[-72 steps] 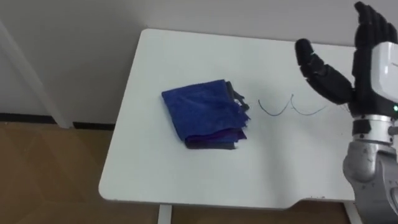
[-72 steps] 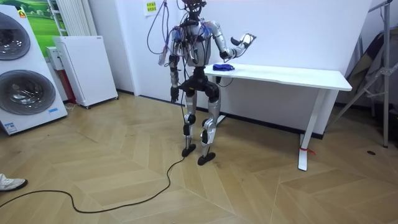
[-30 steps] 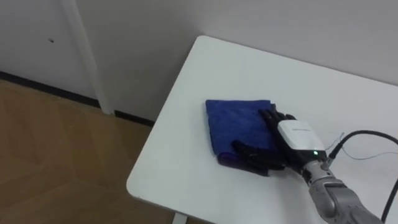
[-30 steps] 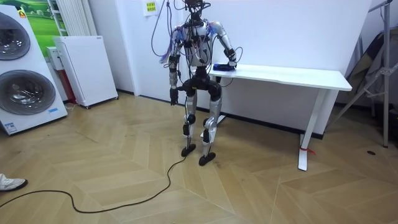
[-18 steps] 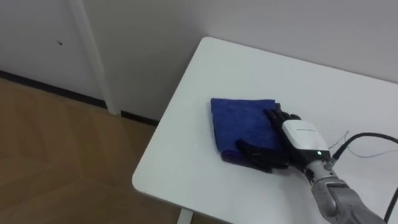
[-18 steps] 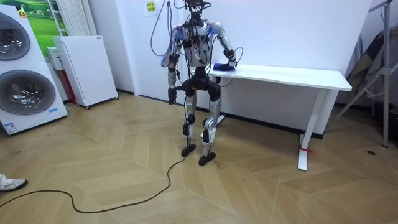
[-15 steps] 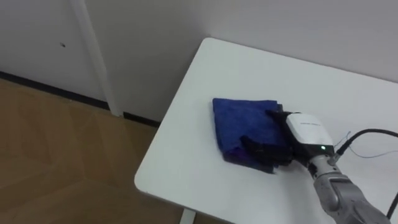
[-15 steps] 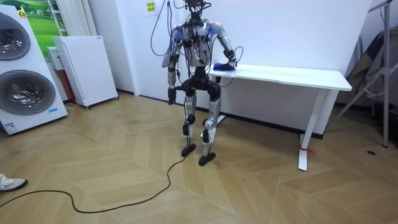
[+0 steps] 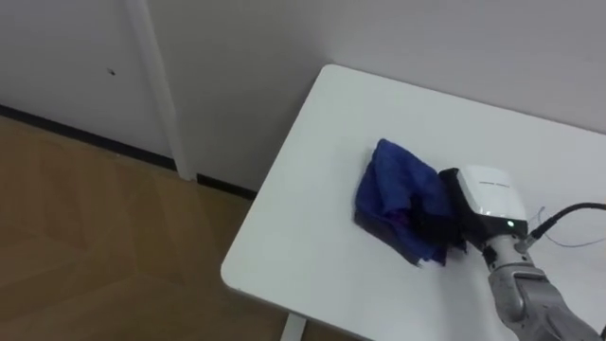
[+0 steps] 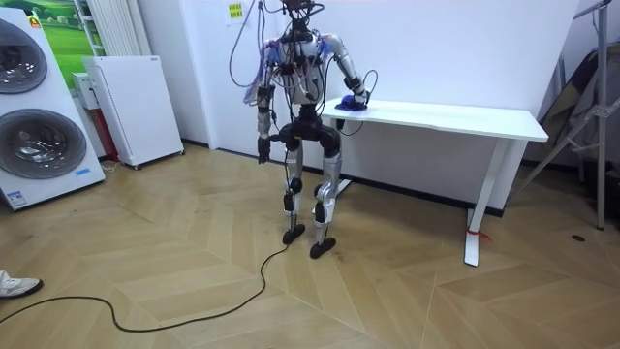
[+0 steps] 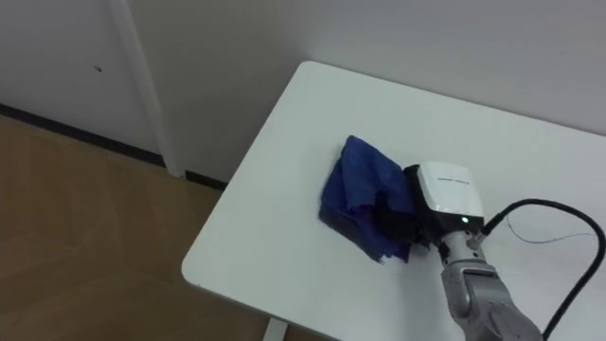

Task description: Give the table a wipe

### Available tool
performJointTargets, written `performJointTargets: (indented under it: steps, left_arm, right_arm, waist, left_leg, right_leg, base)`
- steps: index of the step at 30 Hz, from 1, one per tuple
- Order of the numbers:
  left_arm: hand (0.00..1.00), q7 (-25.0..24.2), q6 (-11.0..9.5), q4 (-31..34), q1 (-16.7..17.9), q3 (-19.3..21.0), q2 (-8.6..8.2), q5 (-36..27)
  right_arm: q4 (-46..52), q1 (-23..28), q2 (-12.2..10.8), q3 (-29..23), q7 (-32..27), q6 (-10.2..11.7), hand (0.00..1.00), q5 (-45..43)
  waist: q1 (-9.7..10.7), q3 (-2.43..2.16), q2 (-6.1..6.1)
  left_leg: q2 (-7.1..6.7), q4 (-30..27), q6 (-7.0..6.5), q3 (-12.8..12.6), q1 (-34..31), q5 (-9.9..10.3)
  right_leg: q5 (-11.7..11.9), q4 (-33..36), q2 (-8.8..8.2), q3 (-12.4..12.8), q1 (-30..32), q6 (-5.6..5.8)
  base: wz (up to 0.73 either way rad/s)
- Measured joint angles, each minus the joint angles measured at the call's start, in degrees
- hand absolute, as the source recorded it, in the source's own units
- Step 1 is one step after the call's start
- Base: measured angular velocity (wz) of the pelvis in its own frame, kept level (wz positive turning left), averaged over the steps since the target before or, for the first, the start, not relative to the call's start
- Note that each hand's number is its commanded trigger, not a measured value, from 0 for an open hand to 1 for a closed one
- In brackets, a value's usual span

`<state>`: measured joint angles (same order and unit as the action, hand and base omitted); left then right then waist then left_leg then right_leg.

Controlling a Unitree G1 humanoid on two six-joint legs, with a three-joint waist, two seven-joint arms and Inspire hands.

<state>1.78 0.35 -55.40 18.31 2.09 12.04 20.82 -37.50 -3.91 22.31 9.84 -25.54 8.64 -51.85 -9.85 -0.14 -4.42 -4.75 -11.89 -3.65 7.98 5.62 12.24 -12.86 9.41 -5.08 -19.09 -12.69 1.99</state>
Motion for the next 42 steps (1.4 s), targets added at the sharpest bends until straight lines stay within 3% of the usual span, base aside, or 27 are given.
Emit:
performJointTargets:
  steps: [9,15,17,19,22,25,28,31,34,35,37,38,42]
  left_arm:
    - [0.0,0.86,1.2,0.0,-0.4,0.01,-0.12,0.06]
    - [0.0,1.93,3.75,-0.35,-0.94,-0.55,-1.12,0.03]
    - [0.0,1.96,4.37,-0.33,-1.23,-0.95,-2.23,0.02]
    - [0.0,2.01,4.72,-0.54,-1.23,-1.67,-2.45,0.01]
    - [0.0,2.72,5.66,-0.39,-1.12,-1.79,-3.33,-0.02]
    - [0.0,2.73,6.19,0.54,-0.73,-1.8,-3.77,-1.1]
    - [0.0,3.14,6.66,0.22,0.16,-1.73,-3.78,-1.15]
    - [0.0,3.66,6.69,0.19,1.13,0.57,-3.65,-1.0]
    - [0.0,4.33,6.49,0.26,2.47,4.96,-3.4,-0.43]
    - [0.0,4.38,6.48,0.26,3.32,7.08,-3.41,-0.36]
    - [0.0,4.98,6.12,0.31,4.9,10.58,-3.36,-0.35]
    - [0.0,5.39,5.7,0.29,5.82,13.14,-3.21,-0.35]
    - [0.0,6.59,5.48,0.34,6.48,17.44,-2.16,-0.48]
  right_arm:
    - [-0.55,4.02,-1.14,-2.26,-3.37,-1.26,1.0,0.3]
    - [0.38,3.32,-5.66,-2.0,-3.52,-6.38,1.0,1.67]
    - [3.86,2.52,-7.44,-1.29,-1.17,-9.56,1.0,1.64]
    - [6.39,1.83,-8.42,0.88,0.85,-11.39,1.0,1.7]
    - [9.48,1.78,-8.95,2.55,3.92,-13.76,1.0,2.07]
    - [9.48,1.79,-8.87,2.5,5.04,-14.38,1.0,2.86]
    - [7.72,1.63,-8.13,1.33,4.46,-12.19,1.0,5.07]
    - [4.18,2.45,-8.04,-1.28,1.06,-7.47,1.0,9.28]
    - [3.43,7.84,-7.85,-7.46,-3.12,-3.31,1.0,18.98]
    - [2.56,10.1,-7.83,-10.71,-4.42,-1.58,1.0,23.27]
    - [-0.67,11.55,-7.74,-16.26,-5.7,0.68,1.0,26.95]
    - [-3.78,11.56,-7.26,-20.82,-5.69,1.42,1.0,27.9]
    - [-14.11,11.88,-2.31,-29.38,-4.89,1.85,1.0,34.42]
  waist:
    - [0.16,-0.3,0.33]
    - [-0.01,-0.55,1.64]
    - [-0.48,-0.47,2.49]
    - [-0.58,-0.46,2.79]
    - [-0.05,-0.43,2.75]
    - [0.16,-0.25,2.45]
    - [0.56,-0.2,2.29]
    - [1.94,-0.1,1.7]
    - [2.96,-0.3,1.88]
    - [4.03,-0.42,1.37]
    - [5.68,-1.08,1.63]
    - [6.94,-1.35,1.34]
    - [8.07,-1.29,0.18]
  left_leg:
    - [-0.26,-0.46,-0.36,-1.87,0.27,-0.2]
    - [0.03,0.09,-0.37,-3.21,0.96,-0.17]
    - [0.21,0.26,-0.28,-4.62,0.47,-0.18]
    - [0.44,0.3,-0.14,-4.77,0.47,-0.15]
    - [0.66,0.23,-0.02,-4.81,0.34,-0.14]
    - [0.79,0.26,0.04,-5.04,0.19,-0.11]
    - [0.89,0.17,0.06,-5.45,-0.02,-0.07]
    - [0.33,-0.01,-0.07,-4.64,-0.4,-0.1]
    - [0.12,0.01,-0.47,-4.49,-0.46,-0.3]
    - [-0.05,0.07,-0.77,-4.77,-0.04,-0.49]
    - [-0.04,0.08,-0.92,-5.76,0.19,-0.56]
    - [-0.05,0.15,-1.03,-6.22,0.24,-0.59]
    - [-0.12,0.1,-1.4,-6.49,0.55,-0.44]
  right_leg:
    - [0.41,0.04,-0.56,0.28,-1.26,0.7]
    - [0.49,-0.63,-0.33,0.39,-1.74,0.85]
    - [0.51,-0.75,-0.14,0.59,-0.63,0.89]
    - [0.52,-0.75,0.11,0.55,-0.34,0.88]
    - [0.59,-0.69,0.35,0.47,-0.19,0.75]
    - [0.61,-0.64,0.42,1.04,0.1,0.73]
    - [0.62,-0.57,0.37,1.22,0.73,0.71]
    - [0.62,-0.65,-0.02,0.09,0.53,0.74]
    - [0.58,-0.72,-0.6,-0.08,-0.23,0.85]
    - [0.64,-0.69,-0.9,-0.02,-0.64,1.04]
    - [0.76,-0.64,-1.1,0.16,-1.15,1.24]
    - [0.84,-0.49,-1.23,0.13,-1.38,1.36]
    - [1.16,-0.47,-1.27,1.18,-1.76,1.66]
  base:
    - [0.08]
    - [-0.14]
    - [-0.4]
    - [-0.38]
    - [-0.15]
    - [-0.04]
    - [-0.01]
    - [0.22]
    - [0.44]
    - [0.58]
    - [0.48]
    - [0.36]
    - [0.03]
